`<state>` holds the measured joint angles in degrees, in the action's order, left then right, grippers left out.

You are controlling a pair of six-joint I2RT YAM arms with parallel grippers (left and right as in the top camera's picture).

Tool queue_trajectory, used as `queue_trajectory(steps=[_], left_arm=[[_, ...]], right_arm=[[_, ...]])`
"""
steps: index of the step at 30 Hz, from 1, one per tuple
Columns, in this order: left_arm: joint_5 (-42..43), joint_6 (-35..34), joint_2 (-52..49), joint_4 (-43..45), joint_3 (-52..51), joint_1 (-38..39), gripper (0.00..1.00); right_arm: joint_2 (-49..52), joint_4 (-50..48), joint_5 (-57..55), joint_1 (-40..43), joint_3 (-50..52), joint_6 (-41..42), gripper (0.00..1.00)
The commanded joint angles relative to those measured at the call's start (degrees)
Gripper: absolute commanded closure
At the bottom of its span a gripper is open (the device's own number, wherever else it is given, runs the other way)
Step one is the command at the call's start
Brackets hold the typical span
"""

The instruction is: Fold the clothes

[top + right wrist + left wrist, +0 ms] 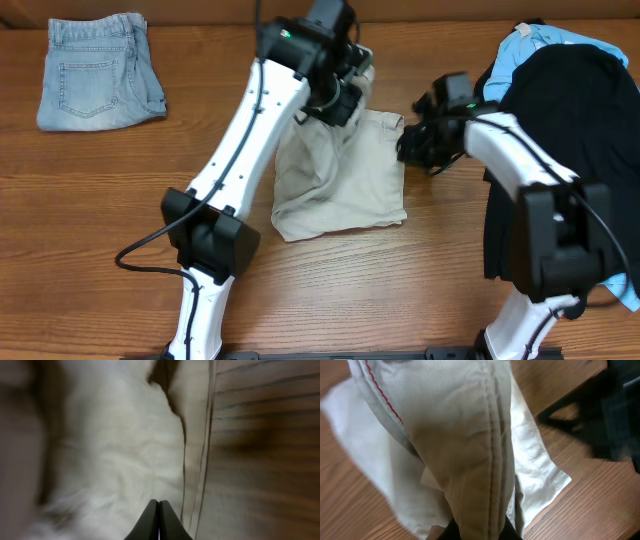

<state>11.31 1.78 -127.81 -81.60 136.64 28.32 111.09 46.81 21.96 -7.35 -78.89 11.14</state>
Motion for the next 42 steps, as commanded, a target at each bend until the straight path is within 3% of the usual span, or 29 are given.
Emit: queue_trajectory(steps=[1, 2, 5, 6, 10, 17, 29, 38, 42], left_arm=[[1.68, -1.73, 1.57, 2.27, -4.07, 1.38, 0.88], [1.73, -2.08, 1.55, 3.10, -5.40, 1.64, 0.76], [1.81, -2.03, 1.55, 5.11, -8.61, 2.21, 0.07], [1.81, -2.05, 1.55, 5.73, -9.53, 2.29, 0.00], [1.09, -1.99, 1.55, 6.56, -10.54, 2.47, 0.00], [-0.90, 1.05, 1.55, 5.97, -10.49, 2.60, 0.00], [-1.88, 22.80, 1.55, 2.40, -18.03, 13.07, 0.00], [-13.79, 23.37, 1.55, 14.45, -32.26, 20.17, 0.00], [-19.26, 20.15, 1.55, 20.92, -35.36, 20.57, 0.00]], right_arm=[[-10.80, 3.63, 1.70, 3.65, -7.69, 0.83, 0.96], [-12.09, 4.92, 1.70, 4.42, -8.98, 0.83, 0.92], [-15.76, 8.11, 1.73, 7.19, -12.68, 0.83, 0.74], [-16.90, 8.92, 1.73, 8.20, -13.73, 0.83, 0.67], [-20.52, 10.64, 1.73, 11.72, -16.11, 0.85, 0.51], [-22.12, 13.42, 1.66, 15.50, -16.37, 0.81, 0.45], [-22.08, 13.86, 1.66, 17.51, -16.37, 0.81, 0.40], [-22.08, 15.08, 0.59, 17.51, -16.37, 0.63, 0.38], [-22.08, 15.50, 0.57, 17.51, -16.35, 0.57, 0.38]])
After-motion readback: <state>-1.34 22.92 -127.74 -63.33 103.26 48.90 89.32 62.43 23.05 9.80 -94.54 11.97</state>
